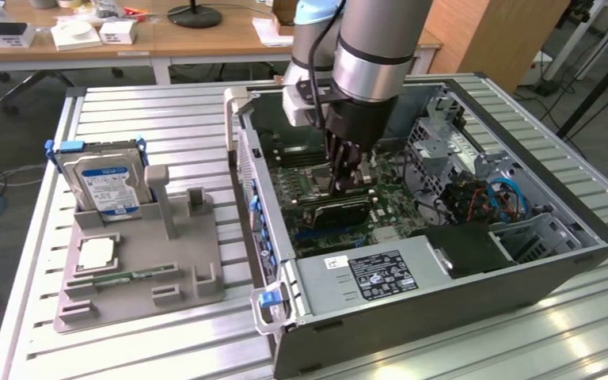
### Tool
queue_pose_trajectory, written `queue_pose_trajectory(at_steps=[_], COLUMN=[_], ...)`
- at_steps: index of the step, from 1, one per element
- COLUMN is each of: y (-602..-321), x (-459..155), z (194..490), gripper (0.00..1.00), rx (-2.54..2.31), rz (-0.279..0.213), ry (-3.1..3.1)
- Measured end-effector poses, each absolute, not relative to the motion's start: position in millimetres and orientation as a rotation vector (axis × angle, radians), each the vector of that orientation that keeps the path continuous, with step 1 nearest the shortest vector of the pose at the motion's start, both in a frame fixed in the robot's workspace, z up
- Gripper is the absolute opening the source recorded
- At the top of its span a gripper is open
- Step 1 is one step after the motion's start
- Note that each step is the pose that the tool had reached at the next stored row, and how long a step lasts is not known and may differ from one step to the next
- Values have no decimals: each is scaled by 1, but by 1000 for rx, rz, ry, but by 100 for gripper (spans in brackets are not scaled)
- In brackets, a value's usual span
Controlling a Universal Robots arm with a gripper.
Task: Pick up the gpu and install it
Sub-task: 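Insert the gpu into the slot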
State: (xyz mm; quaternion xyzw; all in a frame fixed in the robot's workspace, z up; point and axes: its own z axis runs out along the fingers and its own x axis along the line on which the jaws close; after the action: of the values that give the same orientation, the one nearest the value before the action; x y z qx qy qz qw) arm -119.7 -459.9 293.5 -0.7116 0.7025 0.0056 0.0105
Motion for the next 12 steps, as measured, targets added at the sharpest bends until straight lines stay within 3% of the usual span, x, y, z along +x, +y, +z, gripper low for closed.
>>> queue_pose_trajectory(at_steps=[12], y=[-456], x=[-120], z=[289], gripper=[10], rx=[-2220], rz=[18], ry=[2191])
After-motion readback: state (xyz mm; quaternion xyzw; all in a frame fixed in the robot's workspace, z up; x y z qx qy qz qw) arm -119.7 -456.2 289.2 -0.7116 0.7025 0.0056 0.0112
